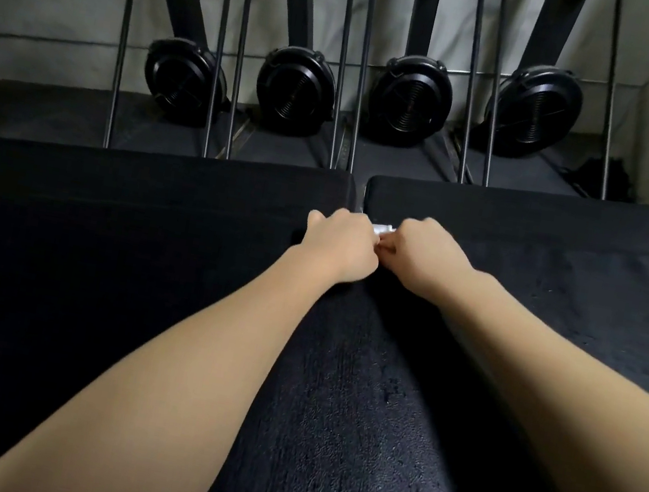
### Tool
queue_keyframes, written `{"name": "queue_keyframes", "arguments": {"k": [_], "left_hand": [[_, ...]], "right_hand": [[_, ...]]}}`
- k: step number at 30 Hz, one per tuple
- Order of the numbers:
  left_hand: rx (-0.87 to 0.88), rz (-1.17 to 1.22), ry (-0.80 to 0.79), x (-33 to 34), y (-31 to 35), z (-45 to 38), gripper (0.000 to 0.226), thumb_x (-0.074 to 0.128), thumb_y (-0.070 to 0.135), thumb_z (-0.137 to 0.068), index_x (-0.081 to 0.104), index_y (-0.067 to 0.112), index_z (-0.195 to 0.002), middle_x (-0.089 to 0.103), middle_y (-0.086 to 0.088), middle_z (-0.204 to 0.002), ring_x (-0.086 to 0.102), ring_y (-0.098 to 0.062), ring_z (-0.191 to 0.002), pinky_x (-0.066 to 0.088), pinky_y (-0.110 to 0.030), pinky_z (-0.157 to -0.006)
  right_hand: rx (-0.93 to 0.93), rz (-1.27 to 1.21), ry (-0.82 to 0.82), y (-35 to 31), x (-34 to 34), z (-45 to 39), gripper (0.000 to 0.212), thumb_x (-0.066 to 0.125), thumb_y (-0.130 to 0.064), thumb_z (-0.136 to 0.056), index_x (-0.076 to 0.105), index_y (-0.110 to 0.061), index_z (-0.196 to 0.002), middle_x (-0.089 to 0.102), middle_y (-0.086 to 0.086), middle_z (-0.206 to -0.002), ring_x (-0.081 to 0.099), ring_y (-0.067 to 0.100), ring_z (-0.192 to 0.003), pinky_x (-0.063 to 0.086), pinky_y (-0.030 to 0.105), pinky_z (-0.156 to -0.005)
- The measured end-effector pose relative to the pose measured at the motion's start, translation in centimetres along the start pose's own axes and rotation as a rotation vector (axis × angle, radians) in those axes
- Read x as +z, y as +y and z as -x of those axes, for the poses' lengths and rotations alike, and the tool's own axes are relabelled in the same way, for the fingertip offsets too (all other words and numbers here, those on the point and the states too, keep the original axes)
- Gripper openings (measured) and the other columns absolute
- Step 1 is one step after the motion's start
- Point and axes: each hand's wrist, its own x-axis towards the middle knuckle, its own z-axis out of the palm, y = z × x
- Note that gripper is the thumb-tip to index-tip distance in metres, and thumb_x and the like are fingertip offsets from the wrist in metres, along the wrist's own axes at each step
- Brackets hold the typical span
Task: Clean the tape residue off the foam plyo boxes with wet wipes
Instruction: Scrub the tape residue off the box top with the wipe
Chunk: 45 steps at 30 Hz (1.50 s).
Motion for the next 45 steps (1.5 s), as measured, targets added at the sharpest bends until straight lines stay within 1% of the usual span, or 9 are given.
{"name": "queue_keyframes", "arguments": {"k": [7, 15, 19, 22, 26, 30, 37, 41, 45], "left_hand": [[0.017, -0.057, 0.087, 0.3, 1.4, 3.4, 0.02, 0.053, 0.027, -0.092, 0.072, 0.023, -0.087, 0.045, 0.006, -0.071, 0.05, -0.025, -0.082, 0.033, -0.034, -0.081], [0.24, 0.081, 0.129, 0.4, 5.1, 14.2, 0.034, 0.051, 0.025, -0.091, 0.07, 0.046, -0.109, 0.039, 0.005, -0.058, 0.051, -0.025, -0.072, 0.037, -0.037, -0.076], [0.168, 0.095, 0.11, 1.6, 3.5, 11.6, 0.031, 0.042, 0.028, -0.099, 0.066, 0.042, -0.111, 0.067, 0.013, -0.096, 0.056, -0.011, -0.1, 0.03, -0.035, -0.092], [0.178, 0.171, 0.082, 2.6, 3.2, 10.8, 0.032, 0.037, 0.025, -0.105, 0.056, 0.038, -0.128, 0.056, 0.023, -0.129, 0.041, -0.002, -0.125, 0.021, -0.031, -0.096], [0.156, 0.129, -0.059, 0.6, 3.3, 11.9, 0.027, 0.045, 0.031, -0.102, 0.064, 0.04, -0.118, 0.063, 0.008, -0.093, 0.054, -0.018, -0.111, 0.037, -0.036, -0.098], [0.184, 0.119, -0.251, -1.8, 4.7, 14.6, 0.02, 0.063, 0.04, -0.088, 0.071, 0.025, -0.076, 0.054, 0.001, -0.065, 0.057, -0.022, -0.076, 0.045, -0.033, -0.064], [0.179, 0.13, -0.038, -0.2, 3.7, 13.1, 0.025, 0.05, 0.032, -0.1, 0.071, 0.035, -0.114, 0.067, 0.001, -0.102, 0.057, -0.021, -0.103, 0.047, -0.039, -0.089], [0.292, 0.222, -0.144, -1.2, 3.7, 14.0, 0.014, 0.067, 0.03, -0.086, 0.075, 0.022, -0.094, 0.047, -0.01, -0.068, 0.039, -0.017, -0.063, 0.046, -0.036, -0.063], [0.298, 0.302, -0.169, -1.2, 3.6, 14.2, 0.011, 0.074, 0.042, -0.078, 0.08, 0.038, -0.087, 0.059, -0.006, -0.068, 0.047, -0.014, -0.06, 0.036, -0.022, -0.05]], "right_hand": [[0.021, -0.03, 0.002, -1.0, -1.6, 4.7, 0.03, 0.06, -0.041, -0.091, 0.076, -0.017, -0.097, 0.046, 0.001, -0.069, 0.045, 0.024, -0.07, 0.038, 0.03, -0.065], [0.057, 0.117, -0.095, -2.9, -4.7, 17.1, 0.023, 0.058, -0.039, -0.088, 0.075, -0.024, -0.092, 0.04, -0.004, -0.062, 0.047, 0.02, -0.069, 0.036, 0.027, -0.061], [0.034, 0.042, -0.011, -2.2, -3.8, 16.1, 0.03, 0.047, -0.044, -0.099, 0.071, -0.027, -0.097, 0.053, -0.005, -0.079, 0.06, 0.021, -0.083, 0.042, 0.03, -0.063], [-0.016, -0.021, 0.012, -1.0, -2.2, 15.2, 0.049, 0.027, -0.051, -0.097, 0.07, -0.028, -0.096, 0.068, -0.006, -0.093, 0.064, 0.016, -0.085, 0.053, 0.035, -0.069], [-0.02, 0.066, -0.071, -1.9, -3.8, 15.9, 0.03, 0.049, -0.046, -0.1, 0.066, -0.023, -0.09, 0.062, -0.003, -0.078, 0.056, 0.023, -0.073, 0.051, 0.033, -0.067], [-0.07, 0.157, -0.25, -3.0, -5.7, 18.0, 0.033, 0.058, -0.05, -0.091, 0.069, -0.02, -0.095, 0.049, 0.003, -0.068, 0.045, 0.027, -0.067, 0.053, 0.028, -0.067], [-0.083, -0.132, -0.095, -1.1, -4.5, 16.4, 0.03, 0.056, -0.051, -0.094, 0.076, -0.029, -0.098, 0.075, -0.01, -0.099, 0.071, 0.014, -0.092, 0.056, 0.033, -0.08], [-0.135, -0.124, -0.275, -1.0, -6.6, 17.7, 0.014, 0.068, -0.038, -0.084, 0.08, -0.038, -0.09, 0.069, -0.011, -0.071, 0.062, 0.009, -0.069, 0.05, 0.022, -0.073], [-0.155, -0.316, -0.314, -0.1, -6.3, 18.4, 0.016, 0.076, -0.031, -0.081, 0.079, -0.041, -0.093, 0.076, -0.015, -0.094, 0.069, 0.007, -0.084, 0.053, 0.029, -0.081]]}}
